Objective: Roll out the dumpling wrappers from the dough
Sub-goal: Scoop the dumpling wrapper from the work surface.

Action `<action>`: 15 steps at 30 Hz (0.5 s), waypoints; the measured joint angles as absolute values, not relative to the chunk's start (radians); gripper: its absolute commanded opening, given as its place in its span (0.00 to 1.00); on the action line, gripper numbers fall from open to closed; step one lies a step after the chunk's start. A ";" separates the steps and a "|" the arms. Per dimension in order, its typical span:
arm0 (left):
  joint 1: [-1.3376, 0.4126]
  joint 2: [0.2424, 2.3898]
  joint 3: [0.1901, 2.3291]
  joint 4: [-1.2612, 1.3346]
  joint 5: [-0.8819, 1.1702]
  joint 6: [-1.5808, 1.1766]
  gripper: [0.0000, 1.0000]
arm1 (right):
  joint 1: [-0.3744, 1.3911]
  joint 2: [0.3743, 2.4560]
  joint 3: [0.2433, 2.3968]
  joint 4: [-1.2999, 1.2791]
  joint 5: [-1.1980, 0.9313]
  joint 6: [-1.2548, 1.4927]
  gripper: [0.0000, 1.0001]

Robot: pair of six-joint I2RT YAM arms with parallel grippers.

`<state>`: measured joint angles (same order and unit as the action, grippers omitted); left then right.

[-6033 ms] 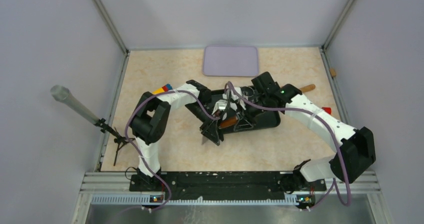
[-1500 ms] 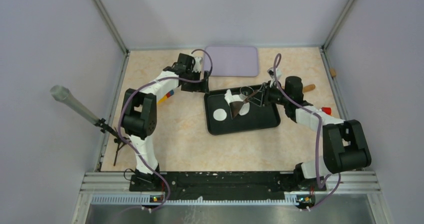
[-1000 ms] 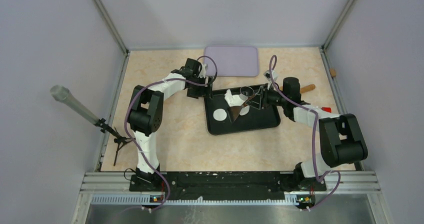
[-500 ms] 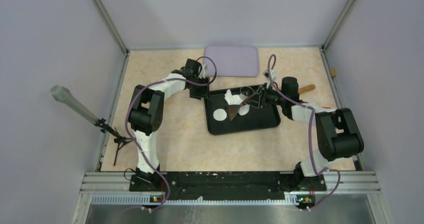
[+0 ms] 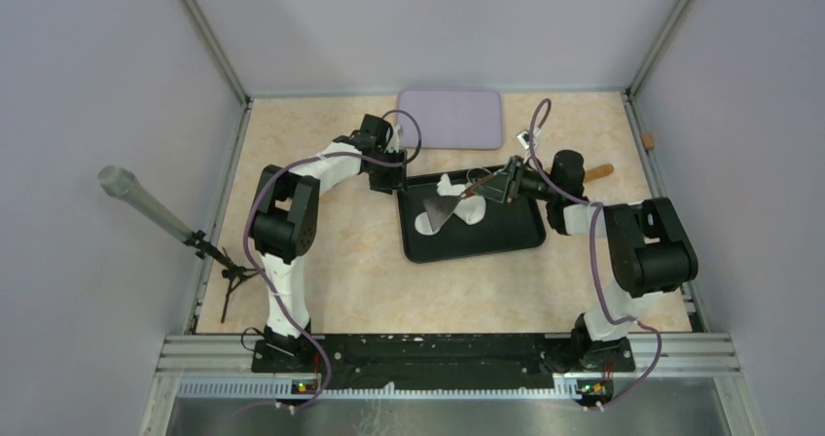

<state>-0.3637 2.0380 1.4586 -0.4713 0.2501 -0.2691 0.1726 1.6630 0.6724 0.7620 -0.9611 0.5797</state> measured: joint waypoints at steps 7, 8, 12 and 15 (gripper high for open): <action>-0.364 2.038 1.459 -0.471 0.249 -0.270 0.49 | 0.150 1.647 0.675 0.772 -0.986 0.593 0.00; -0.364 2.038 1.459 -0.470 0.249 -0.270 0.49 | 0.149 1.634 0.678 0.723 -0.975 0.554 0.00; -0.364 2.038 1.459 -0.470 0.249 -0.271 0.49 | 0.147 1.579 0.689 0.548 -0.935 0.399 0.00; -0.364 2.038 1.459 -0.470 0.249 -0.271 0.49 | 0.147 1.569 0.689 0.479 -0.913 0.321 0.00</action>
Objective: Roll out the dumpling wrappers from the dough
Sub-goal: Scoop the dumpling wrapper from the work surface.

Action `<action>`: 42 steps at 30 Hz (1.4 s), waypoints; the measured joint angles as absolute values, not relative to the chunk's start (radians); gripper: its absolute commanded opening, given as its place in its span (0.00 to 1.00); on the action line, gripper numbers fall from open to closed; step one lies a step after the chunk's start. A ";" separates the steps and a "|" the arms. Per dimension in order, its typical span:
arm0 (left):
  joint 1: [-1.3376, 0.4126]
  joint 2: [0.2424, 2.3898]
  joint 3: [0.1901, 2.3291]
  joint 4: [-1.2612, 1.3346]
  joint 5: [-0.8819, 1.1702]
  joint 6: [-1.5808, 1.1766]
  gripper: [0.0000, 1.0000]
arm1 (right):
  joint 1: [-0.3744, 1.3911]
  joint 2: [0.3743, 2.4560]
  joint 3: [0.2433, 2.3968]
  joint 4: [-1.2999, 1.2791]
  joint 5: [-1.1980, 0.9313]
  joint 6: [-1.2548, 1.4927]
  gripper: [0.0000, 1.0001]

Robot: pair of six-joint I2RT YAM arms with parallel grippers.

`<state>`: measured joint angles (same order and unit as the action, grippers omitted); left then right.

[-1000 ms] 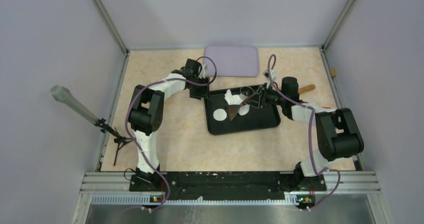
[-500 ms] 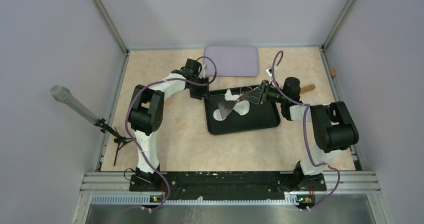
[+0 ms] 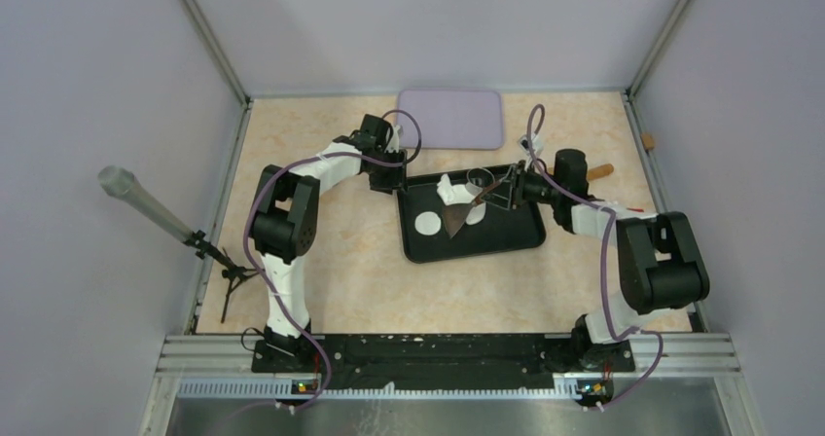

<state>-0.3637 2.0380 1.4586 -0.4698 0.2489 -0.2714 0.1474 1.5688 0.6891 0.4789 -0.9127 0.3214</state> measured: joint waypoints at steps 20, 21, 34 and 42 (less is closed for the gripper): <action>-0.364 2.038 1.459 -0.470 0.255 -0.290 0.49 | 0.169 1.657 0.698 0.523 -0.905 0.299 0.00; -0.364 2.038 1.459 -0.470 0.255 -0.290 0.49 | 0.169 1.661 0.691 0.540 -0.907 0.309 0.00; -0.364 2.038 1.459 -0.467 0.256 -0.290 0.49 | 0.169 1.750 0.652 0.747 -0.961 0.456 0.00; -0.364 2.038 1.459 -0.463 0.256 -0.290 0.49 | 0.146 1.800 0.633 0.896 -0.998 0.606 0.00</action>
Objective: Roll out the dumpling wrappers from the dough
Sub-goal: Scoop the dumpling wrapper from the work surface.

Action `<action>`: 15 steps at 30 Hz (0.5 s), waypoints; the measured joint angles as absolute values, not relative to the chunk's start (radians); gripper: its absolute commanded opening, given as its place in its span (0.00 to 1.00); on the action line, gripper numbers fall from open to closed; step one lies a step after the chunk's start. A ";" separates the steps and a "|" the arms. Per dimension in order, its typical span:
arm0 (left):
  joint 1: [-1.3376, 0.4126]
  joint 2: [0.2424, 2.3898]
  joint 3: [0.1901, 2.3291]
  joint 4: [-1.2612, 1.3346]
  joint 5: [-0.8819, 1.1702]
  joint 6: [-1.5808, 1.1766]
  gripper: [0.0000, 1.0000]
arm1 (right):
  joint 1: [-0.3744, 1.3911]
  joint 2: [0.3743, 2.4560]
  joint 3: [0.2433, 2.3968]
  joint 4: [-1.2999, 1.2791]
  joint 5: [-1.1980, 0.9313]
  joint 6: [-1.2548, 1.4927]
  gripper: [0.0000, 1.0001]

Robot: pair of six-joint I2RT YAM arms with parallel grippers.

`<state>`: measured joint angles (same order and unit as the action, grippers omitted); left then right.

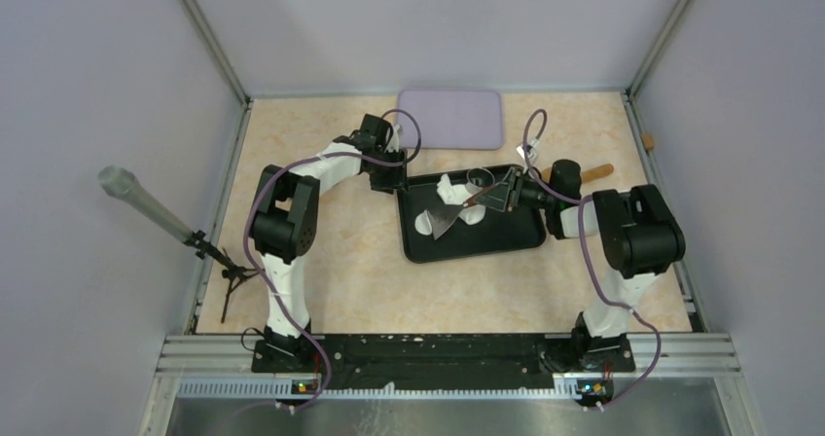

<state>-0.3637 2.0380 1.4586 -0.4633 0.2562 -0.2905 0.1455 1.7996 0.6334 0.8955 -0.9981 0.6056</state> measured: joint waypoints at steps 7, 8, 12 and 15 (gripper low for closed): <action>-0.364 2.038 1.459 -0.463 0.256 -0.291 0.49 | 0.139 1.839 0.634 0.970 -1.022 0.676 0.00; -0.364 2.038 1.459 -0.463 0.256 -0.291 0.49 | 0.139 1.831 0.636 0.931 -1.011 0.648 0.00; -0.364 2.038 1.459 -0.463 0.256 -0.292 0.49 | 0.139 1.761 0.645 0.741 -0.961 0.501 0.00; -0.364 2.038 1.459 -0.463 0.257 -0.294 0.49 | 0.139 1.722 0.657 0.682 -0.934 0.434 0.00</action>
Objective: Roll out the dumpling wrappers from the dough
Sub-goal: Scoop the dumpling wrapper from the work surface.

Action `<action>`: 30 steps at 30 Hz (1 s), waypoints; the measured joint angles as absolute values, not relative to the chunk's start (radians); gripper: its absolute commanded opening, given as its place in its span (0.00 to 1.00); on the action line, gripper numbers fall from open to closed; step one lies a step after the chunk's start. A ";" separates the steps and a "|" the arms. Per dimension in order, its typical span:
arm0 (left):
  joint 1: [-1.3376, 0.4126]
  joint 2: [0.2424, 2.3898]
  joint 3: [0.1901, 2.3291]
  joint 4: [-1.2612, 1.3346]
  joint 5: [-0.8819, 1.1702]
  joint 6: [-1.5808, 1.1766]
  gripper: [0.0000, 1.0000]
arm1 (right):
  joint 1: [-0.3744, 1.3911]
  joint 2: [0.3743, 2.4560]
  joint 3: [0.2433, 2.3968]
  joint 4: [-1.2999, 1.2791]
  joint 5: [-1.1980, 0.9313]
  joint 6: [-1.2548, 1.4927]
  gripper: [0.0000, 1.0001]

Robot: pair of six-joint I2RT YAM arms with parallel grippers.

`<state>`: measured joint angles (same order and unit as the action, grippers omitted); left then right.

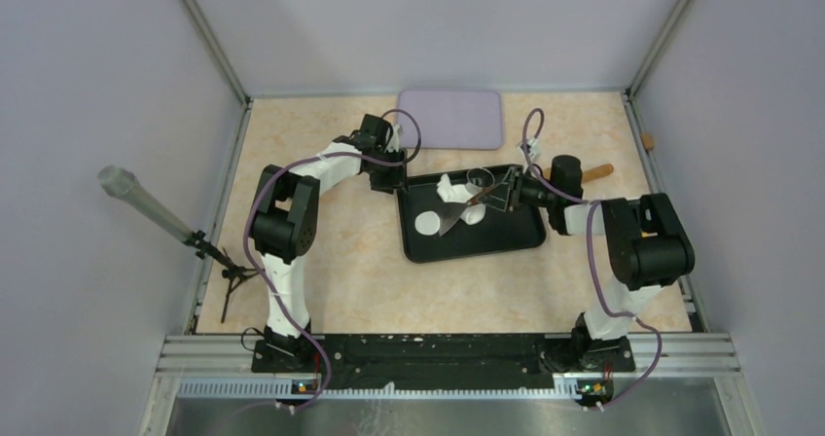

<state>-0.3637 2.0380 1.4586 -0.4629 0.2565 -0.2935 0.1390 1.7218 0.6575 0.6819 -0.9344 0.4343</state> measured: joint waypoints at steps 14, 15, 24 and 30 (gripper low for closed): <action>-0.364 2.038 1.459 -0.463 0.256 -0.294 0.49 | 0.177 1.826 0.663 0.804 -0.967 0.512 0.00; -0.364 2.038 1.459 -0.463 0.256 -0.295 0.49 | 0.177 1.834 0.663 0.818 -0.970 0.524 0.00; -0.364 2.038 1.459 -0.463 0.256 -0.294 0.49 | 0.148 1.953 0.662 1.074 -1.019 0.752 0.00; -0.364 2.038 1.459 -0.462 0.256 -0.295 0.49 | 0.141 1.995 0.661 1.206 -1.052 0.881 0.00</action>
<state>-0.3637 2.0380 1.4586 -0.4622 0.2558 -0.2947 0.1410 1.9949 0.6613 1.2064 -1.0515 0.8810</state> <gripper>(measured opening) 0.492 0.295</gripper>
